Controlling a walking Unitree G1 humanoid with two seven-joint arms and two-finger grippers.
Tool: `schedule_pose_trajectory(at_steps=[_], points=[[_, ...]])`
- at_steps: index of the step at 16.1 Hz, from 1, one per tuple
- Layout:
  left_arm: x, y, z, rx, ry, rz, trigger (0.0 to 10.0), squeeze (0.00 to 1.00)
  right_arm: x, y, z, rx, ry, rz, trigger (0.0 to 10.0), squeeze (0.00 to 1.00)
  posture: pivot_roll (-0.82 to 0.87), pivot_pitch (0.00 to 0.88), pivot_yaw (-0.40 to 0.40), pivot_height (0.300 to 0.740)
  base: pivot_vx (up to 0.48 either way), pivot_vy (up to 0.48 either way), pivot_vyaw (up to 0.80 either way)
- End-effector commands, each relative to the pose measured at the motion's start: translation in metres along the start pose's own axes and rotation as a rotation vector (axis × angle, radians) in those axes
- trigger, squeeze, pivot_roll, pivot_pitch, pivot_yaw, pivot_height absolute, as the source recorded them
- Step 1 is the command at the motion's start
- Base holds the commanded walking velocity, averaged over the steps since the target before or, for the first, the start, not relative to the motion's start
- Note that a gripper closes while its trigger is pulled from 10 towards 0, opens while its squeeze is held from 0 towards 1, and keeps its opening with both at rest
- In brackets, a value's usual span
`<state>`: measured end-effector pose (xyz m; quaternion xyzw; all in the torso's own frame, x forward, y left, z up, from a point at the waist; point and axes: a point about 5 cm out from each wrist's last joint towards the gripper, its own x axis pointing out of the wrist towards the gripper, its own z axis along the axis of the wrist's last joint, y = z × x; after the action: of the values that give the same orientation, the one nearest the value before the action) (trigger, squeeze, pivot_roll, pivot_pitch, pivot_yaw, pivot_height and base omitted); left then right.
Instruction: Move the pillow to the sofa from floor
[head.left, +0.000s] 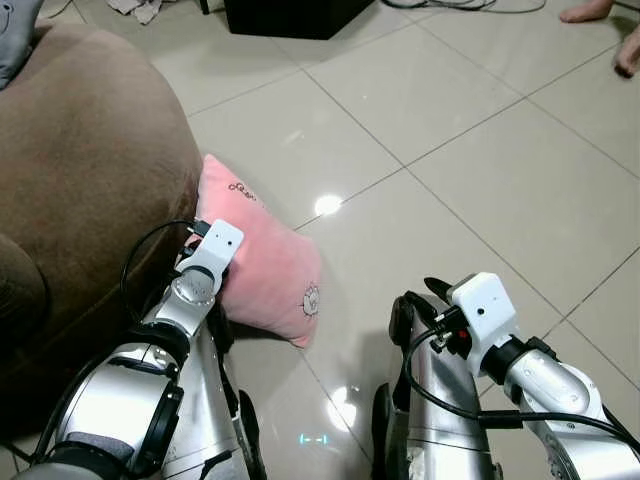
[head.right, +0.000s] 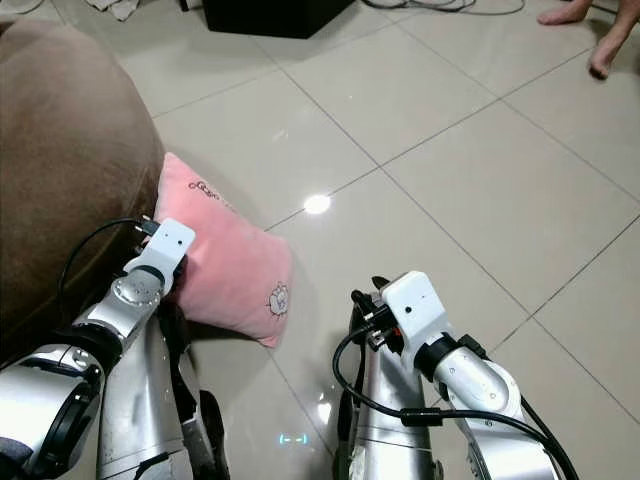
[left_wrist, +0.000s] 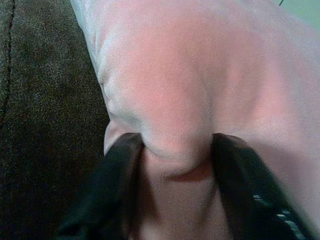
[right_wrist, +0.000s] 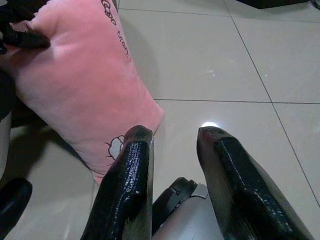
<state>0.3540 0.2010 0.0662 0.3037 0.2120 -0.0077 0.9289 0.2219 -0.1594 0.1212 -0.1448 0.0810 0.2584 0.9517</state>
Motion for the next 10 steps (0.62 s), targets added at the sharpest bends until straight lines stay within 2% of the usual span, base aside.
schedule_pose_trajectory(at_steps=[1, 10], points=[[-0.0006, -0.0018, -0.0064, -0.006, 0.035, -0.013, 0.0, 0.0, -0.004, 0.0007, 0.0008, 0.007, 0.0, 0.003, 10.0, 0.0, -0.11, 0.259, -0.004, 0.431, 0.0, 0.0, 0.0], [0.0004, -0.0034, -0.0002, -0.022, 0.024, -0.012, 0.0, 0.0, -0.0046, -0.0017, 0.0, 0.002, 0.008, -0.02, 10.0, 0.0, -0.12, 0.252, -0.001, 0.431, 0.0, 0.0, 0.0]])
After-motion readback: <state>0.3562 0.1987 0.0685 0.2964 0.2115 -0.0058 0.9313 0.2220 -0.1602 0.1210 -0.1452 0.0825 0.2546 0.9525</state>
